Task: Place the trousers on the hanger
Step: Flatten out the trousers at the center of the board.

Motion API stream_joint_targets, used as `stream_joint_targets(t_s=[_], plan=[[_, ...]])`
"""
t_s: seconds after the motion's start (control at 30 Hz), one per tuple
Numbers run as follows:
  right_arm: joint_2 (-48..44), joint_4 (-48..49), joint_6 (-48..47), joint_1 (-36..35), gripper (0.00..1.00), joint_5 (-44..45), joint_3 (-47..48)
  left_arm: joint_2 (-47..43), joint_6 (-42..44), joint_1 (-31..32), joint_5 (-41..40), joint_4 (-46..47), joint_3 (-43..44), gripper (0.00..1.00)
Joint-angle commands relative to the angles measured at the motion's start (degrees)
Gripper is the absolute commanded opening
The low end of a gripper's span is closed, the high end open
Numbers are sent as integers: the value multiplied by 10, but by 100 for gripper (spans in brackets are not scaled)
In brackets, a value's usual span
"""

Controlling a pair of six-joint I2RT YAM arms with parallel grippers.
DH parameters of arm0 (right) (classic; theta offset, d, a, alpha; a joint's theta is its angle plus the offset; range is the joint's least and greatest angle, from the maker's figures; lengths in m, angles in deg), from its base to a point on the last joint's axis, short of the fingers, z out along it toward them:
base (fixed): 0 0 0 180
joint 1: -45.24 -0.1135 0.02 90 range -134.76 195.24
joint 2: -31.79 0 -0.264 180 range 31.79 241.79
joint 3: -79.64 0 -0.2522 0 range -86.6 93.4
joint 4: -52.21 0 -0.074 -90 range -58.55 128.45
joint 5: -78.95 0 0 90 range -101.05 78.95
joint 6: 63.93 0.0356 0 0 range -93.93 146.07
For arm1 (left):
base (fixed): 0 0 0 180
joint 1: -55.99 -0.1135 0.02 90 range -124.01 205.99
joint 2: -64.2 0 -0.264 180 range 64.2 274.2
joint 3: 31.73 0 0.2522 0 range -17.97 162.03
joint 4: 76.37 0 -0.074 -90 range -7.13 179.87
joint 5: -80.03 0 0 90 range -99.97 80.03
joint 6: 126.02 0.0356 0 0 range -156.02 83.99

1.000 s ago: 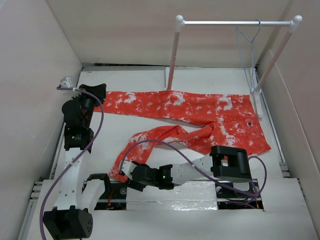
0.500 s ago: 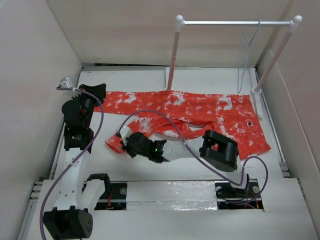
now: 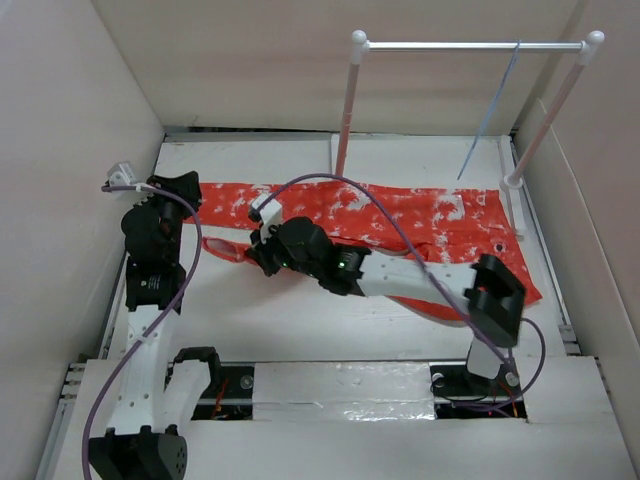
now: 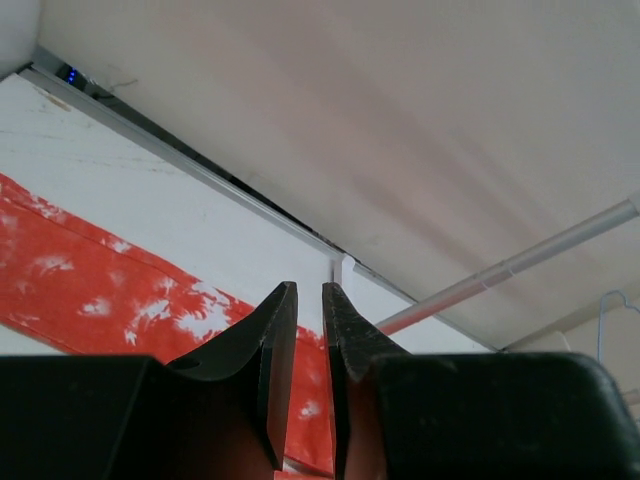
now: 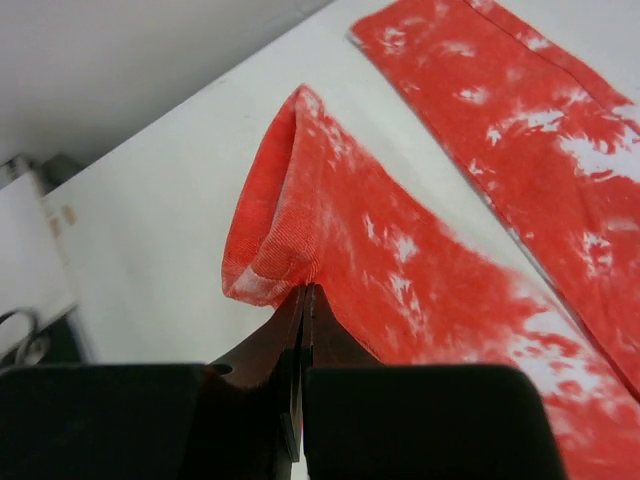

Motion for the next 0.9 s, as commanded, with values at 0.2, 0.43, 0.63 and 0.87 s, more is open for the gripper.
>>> stream_joint_targets(t_s=[0.2, 0.43, 0.63, 0.87], plan=[[-312, -100, -73, -102, 0, 40, -72, -32, 3, -2, -95, -11, 17, 14], [-324, -160, -93, -35, 0, -35, -42, -47, 5, -2, -122, -21, 21, 15], [-70, -165, -96, 67, 0, -142, 143, -46, 5, -2, -137, -31, 26, 15], [228, -273, -57, 62, 8, -120, 454, -49, 14, -2, -163, -45, 32, 15]])
